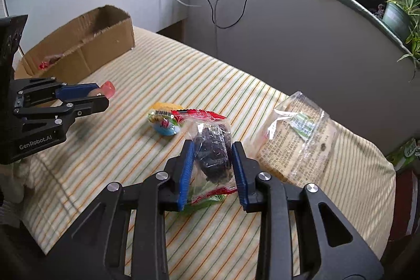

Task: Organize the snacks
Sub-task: 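Lift the chocolate ball with the left tool while the right tool lifts the dark bag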

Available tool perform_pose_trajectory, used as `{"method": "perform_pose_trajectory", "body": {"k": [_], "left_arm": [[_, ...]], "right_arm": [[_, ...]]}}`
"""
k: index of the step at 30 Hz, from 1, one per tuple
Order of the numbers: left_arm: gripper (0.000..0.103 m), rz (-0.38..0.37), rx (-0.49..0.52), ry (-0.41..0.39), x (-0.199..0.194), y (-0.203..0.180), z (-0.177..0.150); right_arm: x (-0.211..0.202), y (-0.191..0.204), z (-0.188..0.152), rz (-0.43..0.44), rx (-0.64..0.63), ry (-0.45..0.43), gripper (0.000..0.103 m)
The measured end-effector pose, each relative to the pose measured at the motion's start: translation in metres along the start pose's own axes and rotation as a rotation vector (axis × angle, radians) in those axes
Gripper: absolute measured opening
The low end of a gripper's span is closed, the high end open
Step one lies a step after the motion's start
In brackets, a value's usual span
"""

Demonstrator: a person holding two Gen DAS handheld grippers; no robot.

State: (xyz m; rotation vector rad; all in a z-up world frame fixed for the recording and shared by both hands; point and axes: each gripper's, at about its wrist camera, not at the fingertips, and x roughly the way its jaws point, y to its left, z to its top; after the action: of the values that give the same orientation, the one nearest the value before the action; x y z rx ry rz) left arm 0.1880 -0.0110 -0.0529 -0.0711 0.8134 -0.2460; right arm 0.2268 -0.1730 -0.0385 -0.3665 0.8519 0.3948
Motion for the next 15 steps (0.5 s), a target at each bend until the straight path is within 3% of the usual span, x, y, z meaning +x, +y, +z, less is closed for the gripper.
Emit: {"method": "perform_pose_trajectory", "body": {"k": [15], "left_arm": [[0.025,0.039,-0.015,-0.114,-0.064,0.017,-0.006]], "right_arm": [[-0.049,0.039,0.02,0.021,-0.042,-0.116,0.03]]}}
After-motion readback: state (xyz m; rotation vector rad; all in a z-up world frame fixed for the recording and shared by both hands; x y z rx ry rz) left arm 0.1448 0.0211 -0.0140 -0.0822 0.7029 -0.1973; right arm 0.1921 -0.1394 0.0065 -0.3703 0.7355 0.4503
